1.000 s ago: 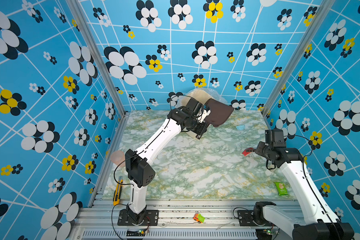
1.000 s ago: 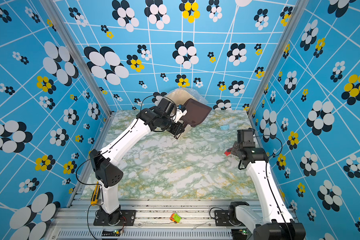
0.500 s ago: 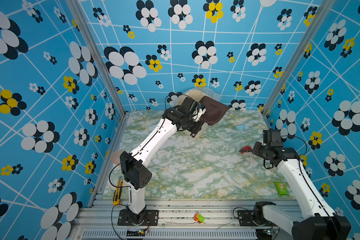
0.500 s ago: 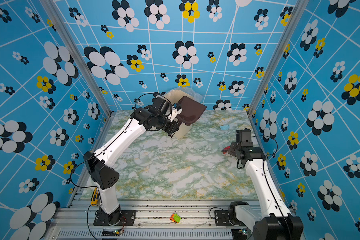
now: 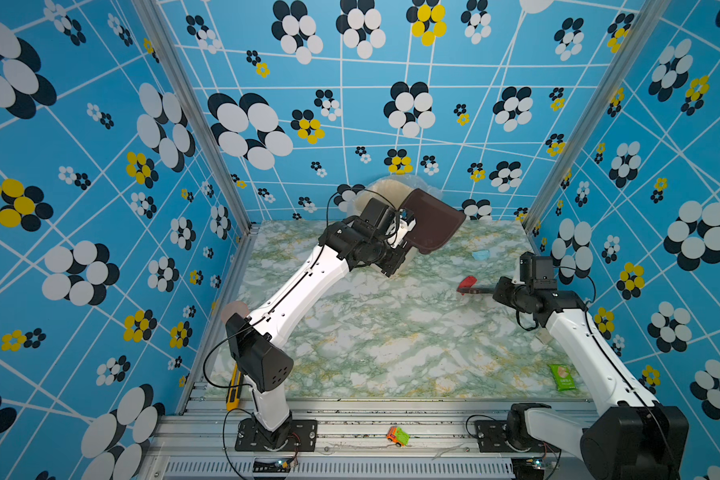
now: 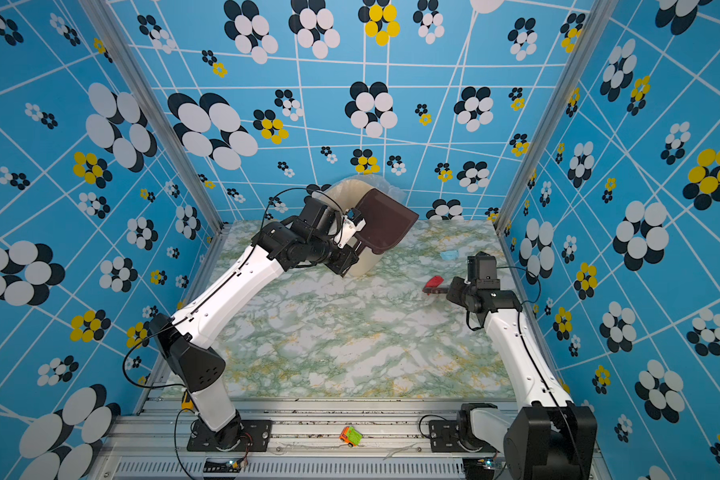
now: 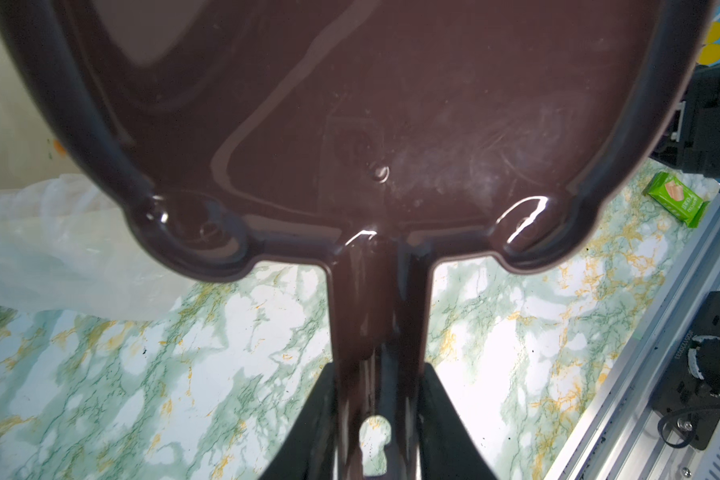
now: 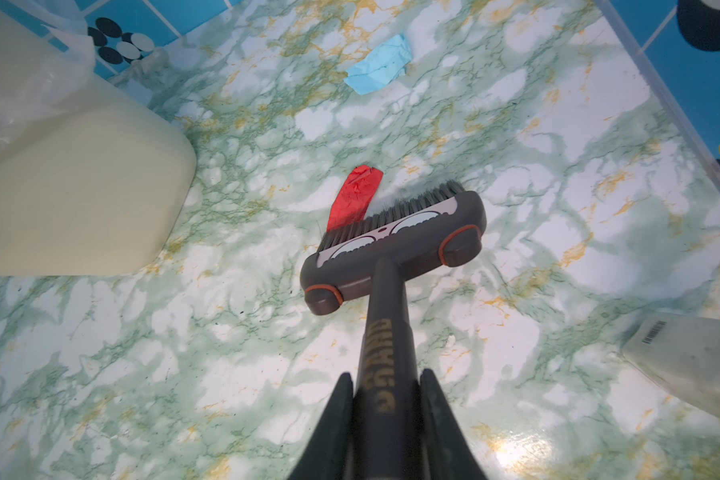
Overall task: Sweep away the paper scraps from the table
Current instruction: 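Lower the empty dustpan to the red strip with left gripper while right brush approaches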
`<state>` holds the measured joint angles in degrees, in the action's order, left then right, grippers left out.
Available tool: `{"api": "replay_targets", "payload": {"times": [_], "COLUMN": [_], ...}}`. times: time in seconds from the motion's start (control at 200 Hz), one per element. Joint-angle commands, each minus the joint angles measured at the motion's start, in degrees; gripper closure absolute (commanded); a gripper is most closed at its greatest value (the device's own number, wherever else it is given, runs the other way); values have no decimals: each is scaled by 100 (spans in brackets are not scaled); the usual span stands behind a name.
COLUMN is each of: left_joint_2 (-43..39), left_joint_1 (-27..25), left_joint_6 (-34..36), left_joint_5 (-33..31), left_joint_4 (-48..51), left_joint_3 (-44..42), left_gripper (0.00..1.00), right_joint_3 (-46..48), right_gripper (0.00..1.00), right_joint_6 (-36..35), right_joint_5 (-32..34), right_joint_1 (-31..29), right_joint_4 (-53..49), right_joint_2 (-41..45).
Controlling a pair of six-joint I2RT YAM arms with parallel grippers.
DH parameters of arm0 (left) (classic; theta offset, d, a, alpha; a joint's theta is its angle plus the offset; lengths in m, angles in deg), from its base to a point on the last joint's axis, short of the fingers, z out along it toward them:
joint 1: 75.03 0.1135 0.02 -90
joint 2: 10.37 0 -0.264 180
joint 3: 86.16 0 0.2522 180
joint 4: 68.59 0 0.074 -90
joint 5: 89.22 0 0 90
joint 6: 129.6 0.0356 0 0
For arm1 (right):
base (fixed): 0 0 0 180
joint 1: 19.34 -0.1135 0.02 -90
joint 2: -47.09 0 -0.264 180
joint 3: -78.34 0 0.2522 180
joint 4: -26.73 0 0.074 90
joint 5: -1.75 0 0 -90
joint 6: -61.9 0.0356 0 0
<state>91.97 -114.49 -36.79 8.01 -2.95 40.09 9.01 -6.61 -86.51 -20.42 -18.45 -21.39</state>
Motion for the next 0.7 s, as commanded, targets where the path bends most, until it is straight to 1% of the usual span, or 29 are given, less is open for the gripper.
{"api": "replay_targets", "payload": {"times": [0.0,0.165,0.355,0.47,0.57,0.695], "left_joint_2": [-195,-368,-547,-545,-401,-136], "left_joint_1": [-189,-419,-588,-674,-745,-889], "left_joint_6": [186,137,-16,-70,-88,-61], "left_joint_5": [-138,-242,-352,-284,-289,-378], "left_joint_4": [-126,-187,-180,-88,54,287], "left_joint_3": [-280,-820,-1251,-1374,-1439,-1442], "left_gripper": [100,100,100,100,100,100], "right_joint_3": [-21,-341,-884,-1190,-1382,-1499], "right_gripper": [100,100,100,100,100,100], "right_joint_6": [-44,-210,-279,-249,-85,224], "right_joint_5": [-307,-247,-470,-508,-390,58], "right_joint_1": [20,128,523,719,834,846], "right_joint_4": [126,165,131,270,612,1257], "right_joint_2": [-24,29,-174,-396,-677,-1054]}}
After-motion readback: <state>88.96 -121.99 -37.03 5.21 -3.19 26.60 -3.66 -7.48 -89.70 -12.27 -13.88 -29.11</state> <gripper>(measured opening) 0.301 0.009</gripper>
